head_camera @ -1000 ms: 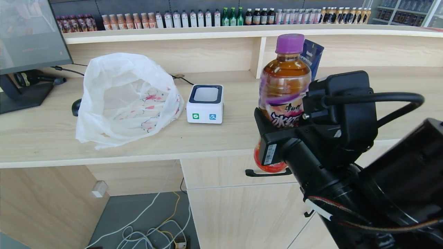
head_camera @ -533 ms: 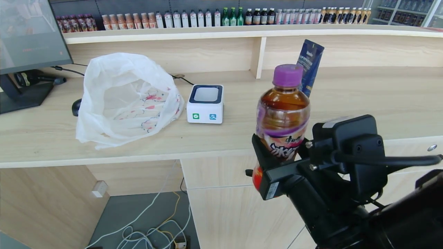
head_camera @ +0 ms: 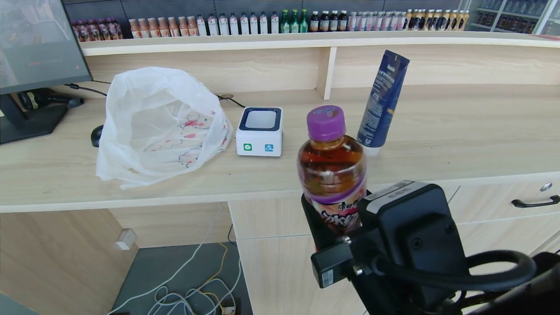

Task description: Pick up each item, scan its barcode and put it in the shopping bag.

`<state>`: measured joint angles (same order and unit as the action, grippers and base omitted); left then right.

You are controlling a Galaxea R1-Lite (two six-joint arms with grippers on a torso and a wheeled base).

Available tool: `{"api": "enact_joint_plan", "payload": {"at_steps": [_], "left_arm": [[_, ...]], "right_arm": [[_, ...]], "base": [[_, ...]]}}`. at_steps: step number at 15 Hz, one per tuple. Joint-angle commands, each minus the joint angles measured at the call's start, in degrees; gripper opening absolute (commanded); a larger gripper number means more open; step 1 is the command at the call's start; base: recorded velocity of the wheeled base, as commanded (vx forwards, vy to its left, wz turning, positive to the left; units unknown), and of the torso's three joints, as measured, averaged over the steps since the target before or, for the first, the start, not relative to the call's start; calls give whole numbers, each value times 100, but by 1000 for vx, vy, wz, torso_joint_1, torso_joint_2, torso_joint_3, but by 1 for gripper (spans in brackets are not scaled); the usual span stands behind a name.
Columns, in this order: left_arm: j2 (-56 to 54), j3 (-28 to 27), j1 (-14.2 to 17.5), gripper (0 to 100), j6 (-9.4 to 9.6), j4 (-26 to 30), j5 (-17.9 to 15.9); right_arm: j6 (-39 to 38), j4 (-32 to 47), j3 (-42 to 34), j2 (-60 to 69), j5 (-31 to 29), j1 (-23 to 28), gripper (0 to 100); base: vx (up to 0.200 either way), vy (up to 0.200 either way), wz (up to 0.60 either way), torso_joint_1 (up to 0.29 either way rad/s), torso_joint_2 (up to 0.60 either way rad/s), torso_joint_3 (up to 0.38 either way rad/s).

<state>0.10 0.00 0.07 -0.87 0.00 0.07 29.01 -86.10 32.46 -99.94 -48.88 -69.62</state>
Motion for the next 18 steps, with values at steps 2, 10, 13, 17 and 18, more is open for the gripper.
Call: {"api": "enact_joint_plan", "payload": {"at_steps": [2,10,13,17,18], "left_arm": [[-1,0,1,100,-1,0,1],[-1,0,1,100,-1,0,1],[8,0,1,100,-1,0,1],[-1,0,-7,100,-1,0,1],[-1,0,1,100,-1,0,1]], "right_arm": [[562,-258,-3,-26,2,-16,0],[2258,-390,58,36,388,-96,0],[2864,-390,76,36,476,-122,0],[3708,-390,85,18,1206,-122,0],[3910,-390,85,-8,1443,-113,0]], "base": [[0,0,0,0,0,0],[0,0,0,0,0,0],[0,0,0,0,0,0],[0,0,0,0,0,0],[0,0,0,0,0,0]]}}
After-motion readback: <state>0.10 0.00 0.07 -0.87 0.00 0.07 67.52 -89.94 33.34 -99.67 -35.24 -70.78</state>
